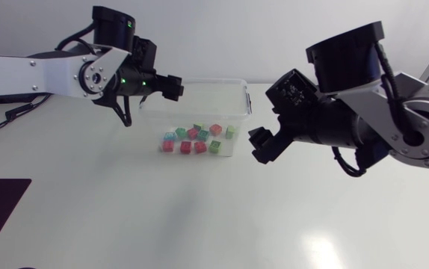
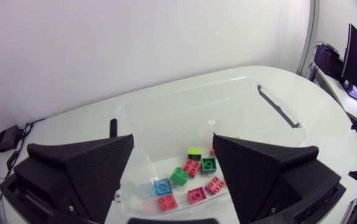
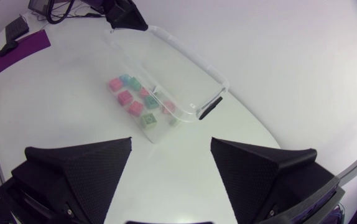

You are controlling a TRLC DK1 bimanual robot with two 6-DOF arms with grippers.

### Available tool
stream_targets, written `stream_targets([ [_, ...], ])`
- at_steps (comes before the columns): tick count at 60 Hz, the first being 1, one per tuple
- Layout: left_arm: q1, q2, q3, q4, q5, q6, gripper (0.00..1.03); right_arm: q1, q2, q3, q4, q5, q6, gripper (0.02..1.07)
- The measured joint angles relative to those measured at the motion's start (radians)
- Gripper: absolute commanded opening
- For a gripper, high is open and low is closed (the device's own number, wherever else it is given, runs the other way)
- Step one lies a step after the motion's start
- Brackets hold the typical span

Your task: Place the duplo bricks in the container

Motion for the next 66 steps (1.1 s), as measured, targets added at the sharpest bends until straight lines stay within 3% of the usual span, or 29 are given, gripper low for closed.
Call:
stream_targets([
  [15, 0.058, -0.206, -0.085, -0.006, 0.000, 0.025, 0.99, -0.046, -0.104, -0.067, 0.002, 0.023, 0.000, 1.01],
  [50, 0.166, -0.753, -0.518, -0.003, -0.058, 0.098, 0.99, -0.304, -0.440, -0.254, 0.027, 0.018, -0.008, 1.02],
  [66, 0.171, -0.976, -0.694, 0.005, -0.103, 0.153, 0.99, -0.359, -0.557, -0.354, 0.074, 0.011, -0.032, 1.02],
])
